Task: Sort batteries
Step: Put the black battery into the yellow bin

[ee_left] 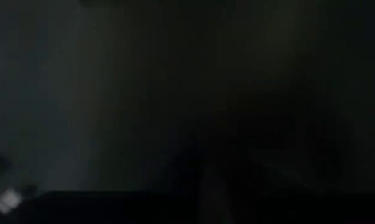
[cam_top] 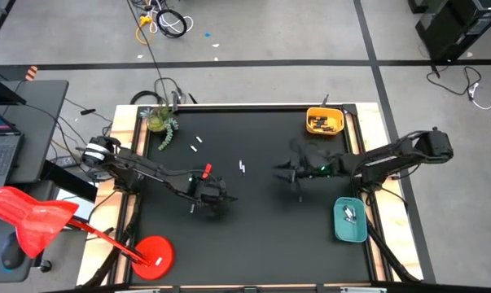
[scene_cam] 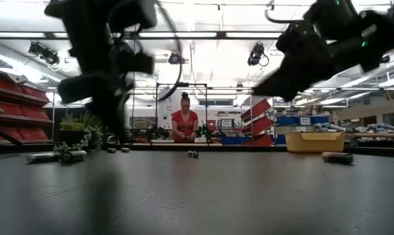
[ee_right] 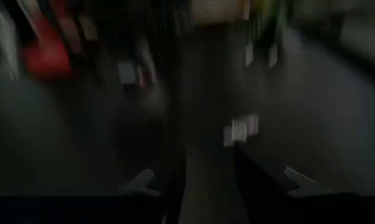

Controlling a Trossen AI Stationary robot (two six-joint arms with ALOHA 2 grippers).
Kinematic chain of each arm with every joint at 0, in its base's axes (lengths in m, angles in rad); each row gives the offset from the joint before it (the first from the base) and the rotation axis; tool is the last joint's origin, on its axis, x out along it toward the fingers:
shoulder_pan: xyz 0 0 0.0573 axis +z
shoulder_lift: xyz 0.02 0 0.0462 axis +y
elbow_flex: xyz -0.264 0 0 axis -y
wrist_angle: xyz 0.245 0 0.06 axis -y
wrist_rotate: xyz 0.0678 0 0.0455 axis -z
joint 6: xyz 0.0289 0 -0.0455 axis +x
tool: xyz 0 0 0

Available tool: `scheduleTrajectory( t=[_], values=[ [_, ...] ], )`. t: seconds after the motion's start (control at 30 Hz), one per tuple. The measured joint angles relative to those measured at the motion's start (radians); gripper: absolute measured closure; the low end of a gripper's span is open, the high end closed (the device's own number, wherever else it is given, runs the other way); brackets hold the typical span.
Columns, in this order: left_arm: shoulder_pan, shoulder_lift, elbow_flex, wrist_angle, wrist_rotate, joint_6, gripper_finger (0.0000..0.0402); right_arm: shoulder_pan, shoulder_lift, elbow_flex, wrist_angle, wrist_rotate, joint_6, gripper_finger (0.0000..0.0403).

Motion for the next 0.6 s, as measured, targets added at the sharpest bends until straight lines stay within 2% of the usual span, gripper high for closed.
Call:
scheduleTrajectory(
  t=[0.13, 0.23, 0.33, 0.43, 0.6],
  values=[
    [0.011, -0.004, 0.018, 0.034, -0.072, 0.087, 0.0291, 0.088, -0.032, 0.187, -0.652, 0.181, 0.128, 0.025],
    [0.033, -0.006, 0.006, 0.133, -0.091, 0.169, 0.0261, 0.131, -0.017, 0.308, -0.993, 0.202, 0.34, 0.0246],
    [0.054, -0.005, -0.016, 0.216, -0.091, 0.241, 0.0246, 0.186, -0.009, 0.384, -1.209, 0.177, 0.525, 0.0245],
    [0.073, -0.006, -0.029, 0.285, -0.091, 0.314, 0.0244, 0.211, -0.005, 0.42, -1.403, 0.094, 0.68, 0.0245],
    [0.107, -0.007, -0.07, 0.43, -0.054, 0.472, 0.0243, 0.153, -0.008, 0.393, -1.625, -0.02, 0.827, 0.0245]
  ],
)
